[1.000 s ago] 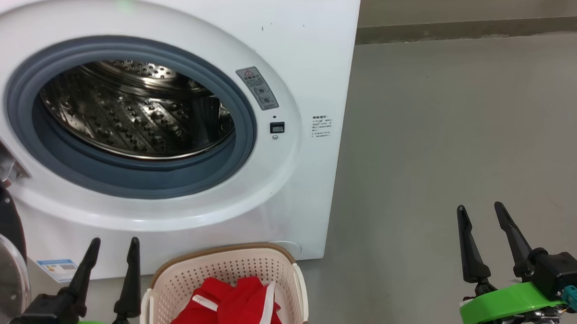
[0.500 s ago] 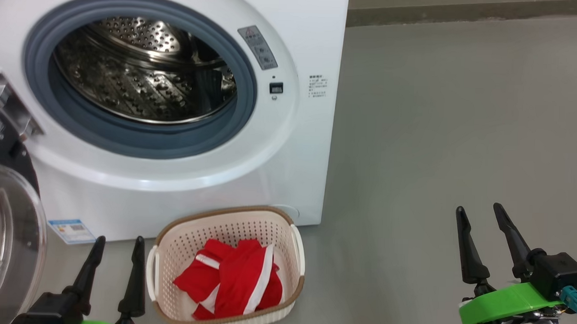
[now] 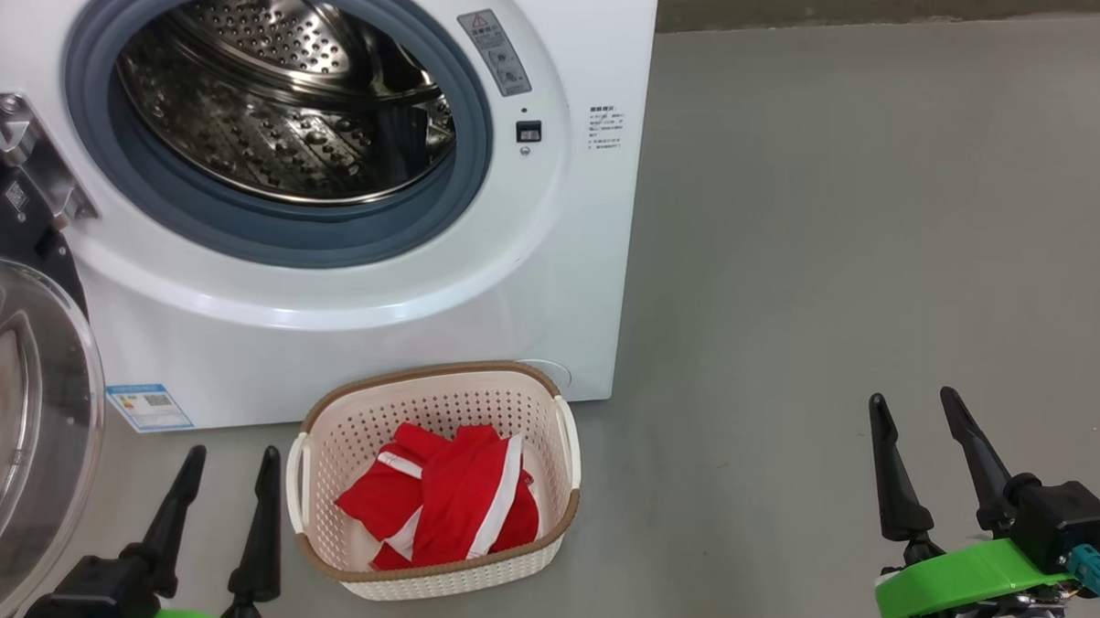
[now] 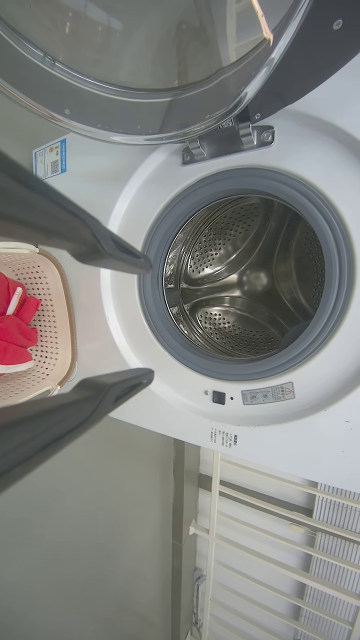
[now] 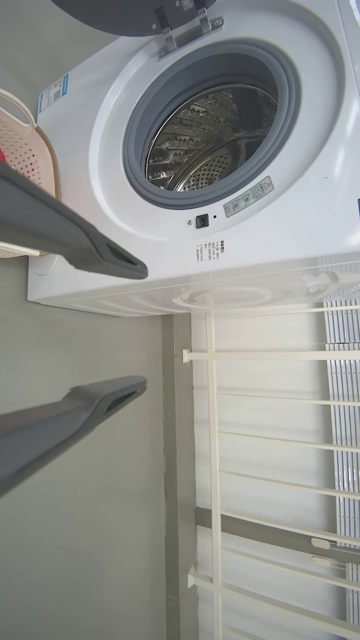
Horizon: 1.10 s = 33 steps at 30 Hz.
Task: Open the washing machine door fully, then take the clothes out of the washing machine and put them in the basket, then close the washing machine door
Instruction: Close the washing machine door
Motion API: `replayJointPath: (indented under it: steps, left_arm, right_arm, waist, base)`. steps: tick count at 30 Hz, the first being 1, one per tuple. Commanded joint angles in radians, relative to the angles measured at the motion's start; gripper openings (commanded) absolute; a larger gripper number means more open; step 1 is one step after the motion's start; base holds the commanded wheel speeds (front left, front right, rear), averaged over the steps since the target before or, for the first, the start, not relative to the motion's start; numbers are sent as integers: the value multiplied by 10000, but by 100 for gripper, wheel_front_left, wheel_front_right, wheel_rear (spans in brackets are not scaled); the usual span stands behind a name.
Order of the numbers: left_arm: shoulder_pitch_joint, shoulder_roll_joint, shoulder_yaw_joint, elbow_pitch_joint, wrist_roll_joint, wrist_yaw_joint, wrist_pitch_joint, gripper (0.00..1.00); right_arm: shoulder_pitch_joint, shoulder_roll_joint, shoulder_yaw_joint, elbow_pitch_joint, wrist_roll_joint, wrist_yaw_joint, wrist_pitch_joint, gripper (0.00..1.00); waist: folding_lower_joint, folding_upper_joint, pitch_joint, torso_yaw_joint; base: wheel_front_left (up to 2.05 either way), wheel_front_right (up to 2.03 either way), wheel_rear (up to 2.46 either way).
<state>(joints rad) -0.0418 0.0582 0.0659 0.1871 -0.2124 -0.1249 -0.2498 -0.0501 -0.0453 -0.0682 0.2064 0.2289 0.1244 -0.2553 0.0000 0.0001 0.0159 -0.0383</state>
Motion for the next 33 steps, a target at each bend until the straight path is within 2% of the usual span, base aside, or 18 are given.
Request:
replayJointPath:
  steps: [1, 9, 17, 33]
  left_arm:
    - [-408, 219, 327, -299, -19, -57, -120, 100]
    - [-530, 141, 433, -316, 219, -57, -120, 100]
    - [-711, 27, 401, -317, 136, -45, -120, 100]
    - [-710, -67, 617, -857, 114, 594, -120, 100]
  right_arm:
    - [-384, -49, 215, -225, -36, 63, -65, 100]
    - [-440, -49, 173, -323, 1, 63, -65, 100]
    - [-475, -49, 177, -485, -144, 63, -65, 100]
    - [-507, -49, 497, -600, -226, 63, -65, 100]
  waist:
    - [0, -1, -6, 11]
    - [0, -1, 205, 172]
    - [0, -1, 464, 691]
    - [0, -1, 356, 2268]
  base:
    - [0, 0, 0]
    - [0, 0, 0]
    - [0, 0, 0]
    - [0, 0, 0]
